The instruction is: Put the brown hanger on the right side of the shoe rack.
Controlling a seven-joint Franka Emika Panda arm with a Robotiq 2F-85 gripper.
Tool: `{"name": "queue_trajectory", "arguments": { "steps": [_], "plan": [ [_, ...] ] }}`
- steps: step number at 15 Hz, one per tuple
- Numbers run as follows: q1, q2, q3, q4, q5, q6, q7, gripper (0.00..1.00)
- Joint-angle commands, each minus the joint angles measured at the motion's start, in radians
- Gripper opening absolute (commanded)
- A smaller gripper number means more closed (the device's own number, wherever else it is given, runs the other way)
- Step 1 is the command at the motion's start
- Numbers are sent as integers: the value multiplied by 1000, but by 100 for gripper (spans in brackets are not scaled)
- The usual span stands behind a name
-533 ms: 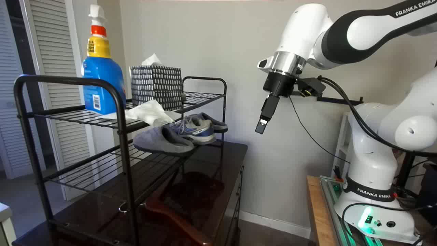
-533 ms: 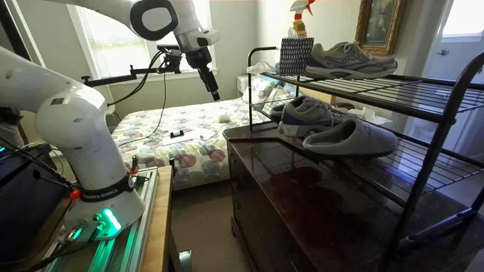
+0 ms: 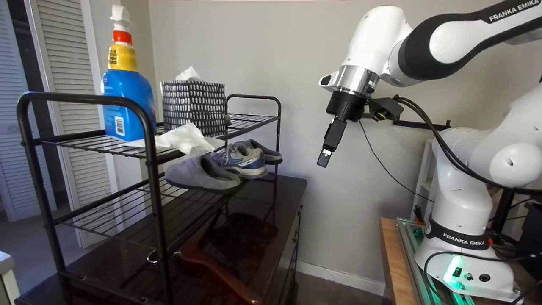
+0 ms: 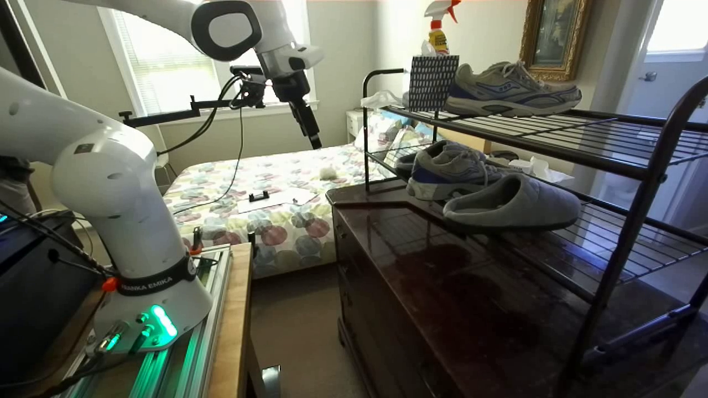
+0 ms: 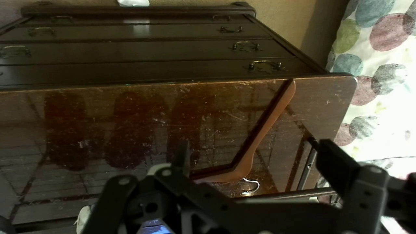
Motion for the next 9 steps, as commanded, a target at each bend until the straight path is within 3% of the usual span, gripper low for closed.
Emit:
{"name": "queue_trajectory", "arguments": {
  "steps": [1, 9],
  "plan": [
    [-10, 53, 11, 32, -13, -6, 17, 100],
    [0, 404, 69, 139, 44, 292, 168, 100]
  ]
}}
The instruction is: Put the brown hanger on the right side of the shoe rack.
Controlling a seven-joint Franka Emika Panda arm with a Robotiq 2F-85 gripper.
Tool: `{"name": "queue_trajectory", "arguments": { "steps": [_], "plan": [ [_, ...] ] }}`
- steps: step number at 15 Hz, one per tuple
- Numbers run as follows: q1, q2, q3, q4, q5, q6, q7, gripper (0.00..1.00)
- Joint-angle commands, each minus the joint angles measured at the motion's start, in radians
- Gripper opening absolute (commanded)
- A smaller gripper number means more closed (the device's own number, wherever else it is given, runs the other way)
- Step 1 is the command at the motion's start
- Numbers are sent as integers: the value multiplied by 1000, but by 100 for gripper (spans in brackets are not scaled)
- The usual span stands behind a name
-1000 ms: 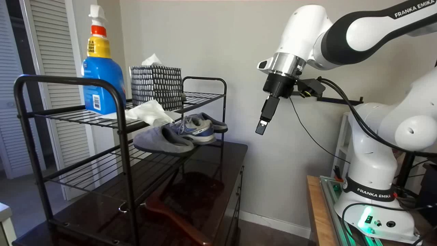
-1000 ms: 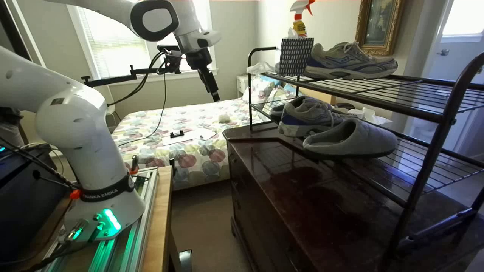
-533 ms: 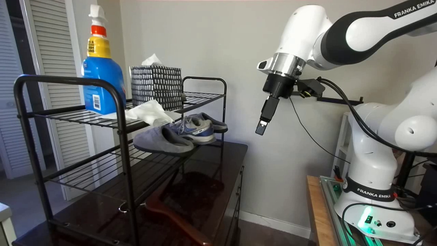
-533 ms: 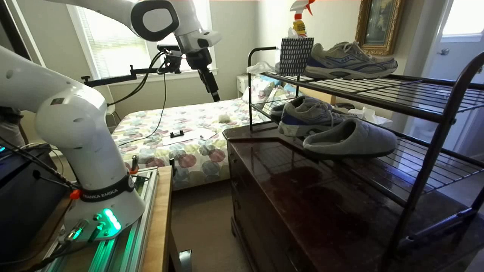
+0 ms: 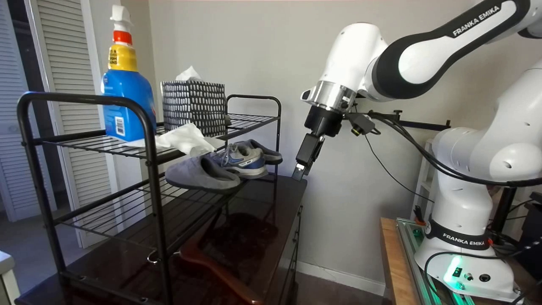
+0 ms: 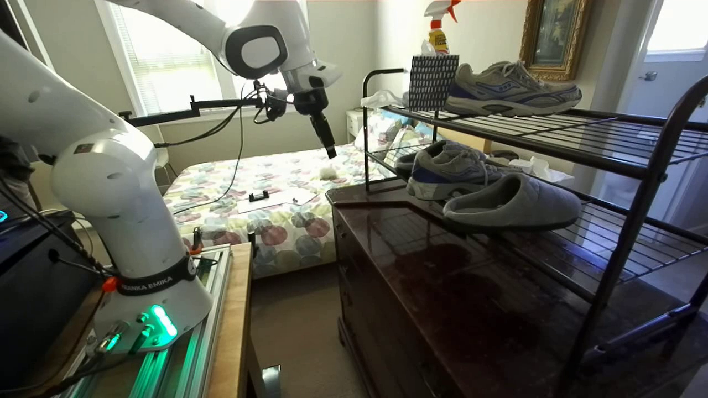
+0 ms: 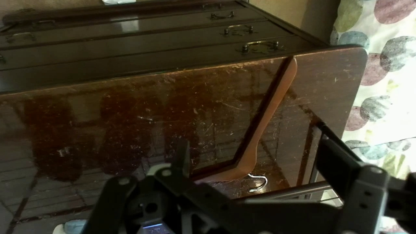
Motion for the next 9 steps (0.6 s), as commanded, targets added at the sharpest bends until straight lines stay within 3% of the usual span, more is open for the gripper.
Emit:
{"name": "queue_trajectory", "arguments": {
  "steps": [1, 3, 9],
  "plan": [
    [-2, 200, 47, 100, 14, 118, 87, 100],
    [26, 275, 62, 155, 3, 87, 74, 100],
    [24, 456, 136, 341, -124, -117, 133, 100]
  ]
}}
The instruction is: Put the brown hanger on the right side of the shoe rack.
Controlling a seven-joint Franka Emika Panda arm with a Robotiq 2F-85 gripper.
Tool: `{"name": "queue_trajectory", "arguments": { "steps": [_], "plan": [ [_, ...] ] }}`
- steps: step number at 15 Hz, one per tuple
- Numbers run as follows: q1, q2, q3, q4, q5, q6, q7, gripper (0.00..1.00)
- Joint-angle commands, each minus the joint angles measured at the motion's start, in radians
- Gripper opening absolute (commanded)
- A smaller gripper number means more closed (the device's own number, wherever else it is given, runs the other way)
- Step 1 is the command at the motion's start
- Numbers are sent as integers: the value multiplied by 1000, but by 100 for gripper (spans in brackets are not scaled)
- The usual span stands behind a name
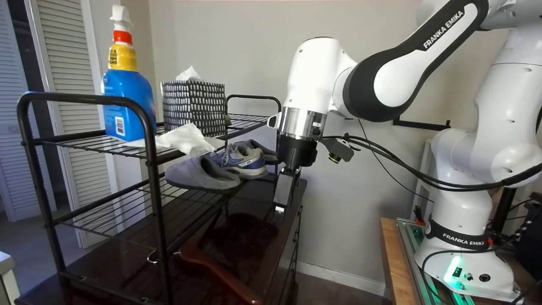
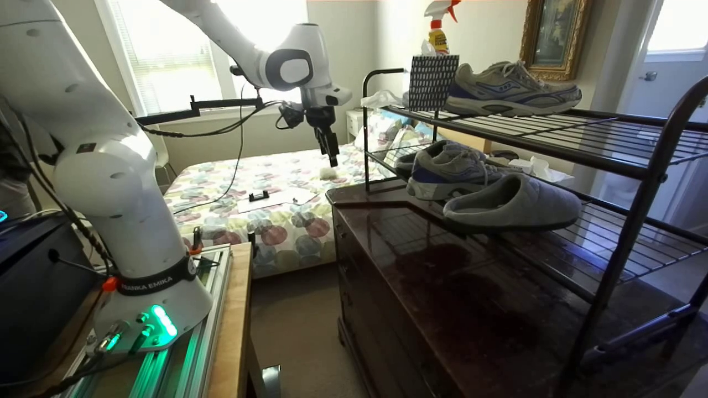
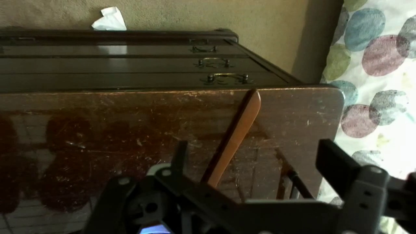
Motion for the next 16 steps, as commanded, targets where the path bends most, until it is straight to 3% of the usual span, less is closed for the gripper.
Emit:
{"name": "queue_trajectory", "arguments": {
  "steps": [1, 2, 3, 7, 9, 13, 16],
  "plan": [
    [4, 139, 15, 156, -77, -132, 62, 100],
    [18, 152, 7, 182, -62, -157, 16, 100],
    [20, 81, -1, 95, -43, -95, 24, 100],
    [25, 135, -3, 156, -44, -131, 18, 100],
    [11, 167, 2, 159, -96, -96, 211, 100],
    [20, 237, -2, 151, -98, 39, 414, 100],
    [32, 282, -22, 144, -228, 96, 593, 100]
  ]
}}
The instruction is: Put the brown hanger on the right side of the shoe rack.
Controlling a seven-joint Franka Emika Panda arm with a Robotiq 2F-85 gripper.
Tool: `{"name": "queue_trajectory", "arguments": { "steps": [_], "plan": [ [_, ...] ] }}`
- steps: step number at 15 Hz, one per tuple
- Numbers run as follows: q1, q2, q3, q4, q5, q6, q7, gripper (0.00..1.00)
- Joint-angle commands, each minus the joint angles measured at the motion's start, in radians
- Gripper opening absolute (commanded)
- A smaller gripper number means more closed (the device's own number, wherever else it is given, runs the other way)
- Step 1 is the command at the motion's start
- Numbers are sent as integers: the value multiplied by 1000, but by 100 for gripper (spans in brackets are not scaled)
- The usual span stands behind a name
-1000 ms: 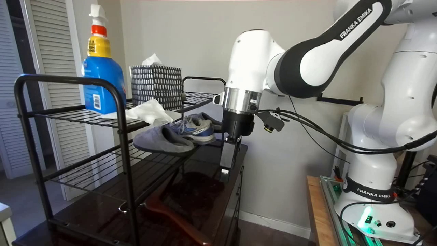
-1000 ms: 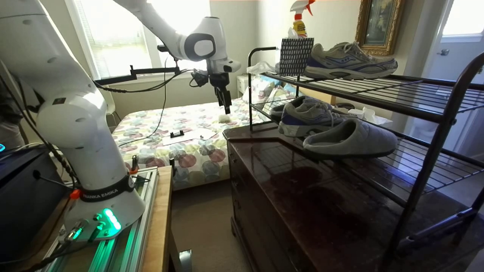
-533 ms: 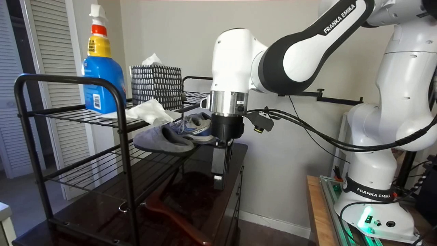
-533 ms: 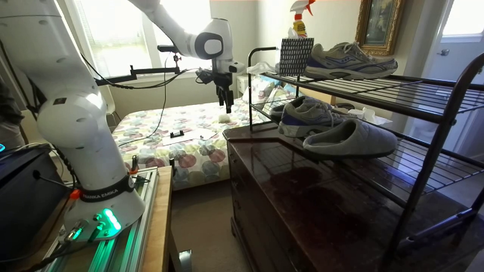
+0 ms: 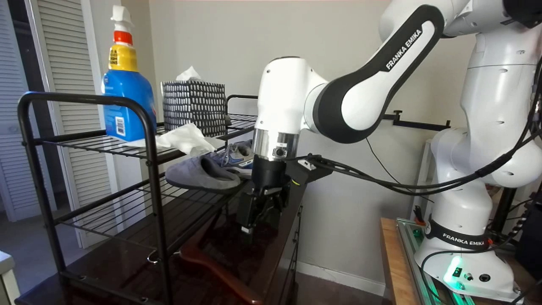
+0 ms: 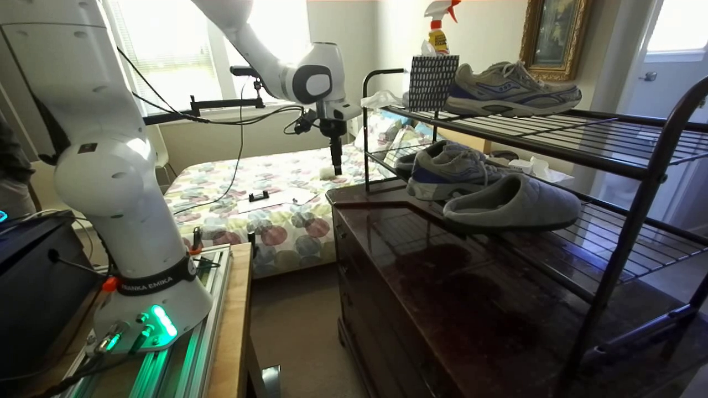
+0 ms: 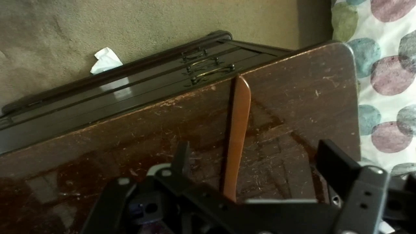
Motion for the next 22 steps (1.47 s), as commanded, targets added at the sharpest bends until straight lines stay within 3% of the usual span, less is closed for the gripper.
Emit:
{"name": "queue_trajectory", "arguments": {
  "steps": [1, 4, 8, 12, 15, 22],
  "plan": [
    [30, 70, -34, 5, -147, 54, 203, 100],
    [65, 141, -62, 47, -282, 14, 338, 100],
    [136, 233, -86, 133, -370, -42, 430, 100],
    [180, 312, -96, 200, -342, -46, 408, 100],
    [188, 349, -105, 217, -308, -4, 387, 96],
    [179, 401, -120, 198, -222, 136, 333, 100]
  ]
}}
